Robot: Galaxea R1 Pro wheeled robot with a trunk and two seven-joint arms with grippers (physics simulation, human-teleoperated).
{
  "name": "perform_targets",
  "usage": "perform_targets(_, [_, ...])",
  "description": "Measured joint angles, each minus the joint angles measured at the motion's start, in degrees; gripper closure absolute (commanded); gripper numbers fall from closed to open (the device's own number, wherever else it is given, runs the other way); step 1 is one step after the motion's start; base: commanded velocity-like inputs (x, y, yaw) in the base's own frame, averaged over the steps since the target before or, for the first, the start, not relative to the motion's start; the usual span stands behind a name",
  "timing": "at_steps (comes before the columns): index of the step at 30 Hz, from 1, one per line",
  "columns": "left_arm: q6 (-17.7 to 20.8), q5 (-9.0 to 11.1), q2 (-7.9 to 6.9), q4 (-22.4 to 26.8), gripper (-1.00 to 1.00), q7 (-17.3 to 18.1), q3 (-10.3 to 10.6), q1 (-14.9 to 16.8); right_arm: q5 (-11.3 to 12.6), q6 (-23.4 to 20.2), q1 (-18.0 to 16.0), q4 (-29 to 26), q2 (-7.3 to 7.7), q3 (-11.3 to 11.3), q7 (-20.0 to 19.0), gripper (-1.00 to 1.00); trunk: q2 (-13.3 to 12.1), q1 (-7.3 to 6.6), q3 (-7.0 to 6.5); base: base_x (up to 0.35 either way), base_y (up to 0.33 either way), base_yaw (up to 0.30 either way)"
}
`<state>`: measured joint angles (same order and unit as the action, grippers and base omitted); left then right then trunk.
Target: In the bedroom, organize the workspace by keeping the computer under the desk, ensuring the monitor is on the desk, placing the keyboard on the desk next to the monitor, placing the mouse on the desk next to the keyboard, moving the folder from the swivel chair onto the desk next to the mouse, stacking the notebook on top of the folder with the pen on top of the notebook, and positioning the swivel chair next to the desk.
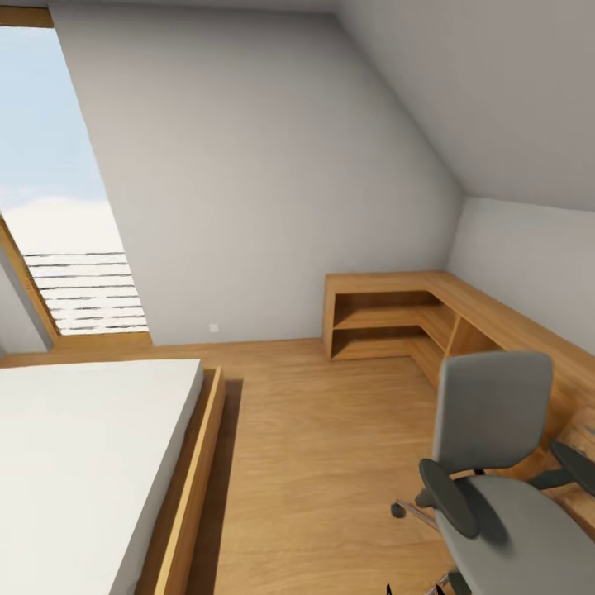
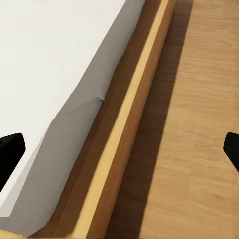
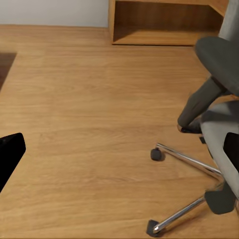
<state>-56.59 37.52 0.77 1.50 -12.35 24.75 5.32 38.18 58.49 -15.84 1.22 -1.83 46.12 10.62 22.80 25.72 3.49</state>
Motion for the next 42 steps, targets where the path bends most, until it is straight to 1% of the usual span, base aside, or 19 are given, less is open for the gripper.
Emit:
perform_targets(16, [0.0,0.0,0.01,0.0,-1.00,0.1,0.1,0.0,0.0,-0.2,0.0,0.0,0.04,0.0,0.0,-1.00,0.0,0.00,0.00,0.325,0.000,0.000])
perform_targets(23, [0.0,0.0,0.01,0.0,-1.00,0.1,0.1,0.0,0.0,-0.7,0.0,0.0,0.07,0.0,-0.1,-1.00,0.0,0.00,0.00,0.304,0.072,0.000])
perform_targets(30, [0.0,0.0,0.01,0.0,-1.00,0.2,0.1,0.0,0.0,-0.8,0.0,0.0,-0.15,0.1,-0.2,-1.00,0.0,0.03,0.00,0.064,0.013,0.038])
perform_targets(38, [0.1,0.0,0.03,0.0,-1.00,0.2,0.1,0.0,0.0,-0.8,0.0,0.0,-0.17,0.1,-0.2,-1.00,0.0,0.03,0.00,0.003,0.001,0.232])
perform_targets(42, [0.1,0.0,0.02,0.0,-1.00,0.1,0.0,0.0,0.0,-0.8,0.0,0.0,-0.09,0.1,-0.3,-1.00,0.0,0.02,0.00,0.067,0.000,0.120])
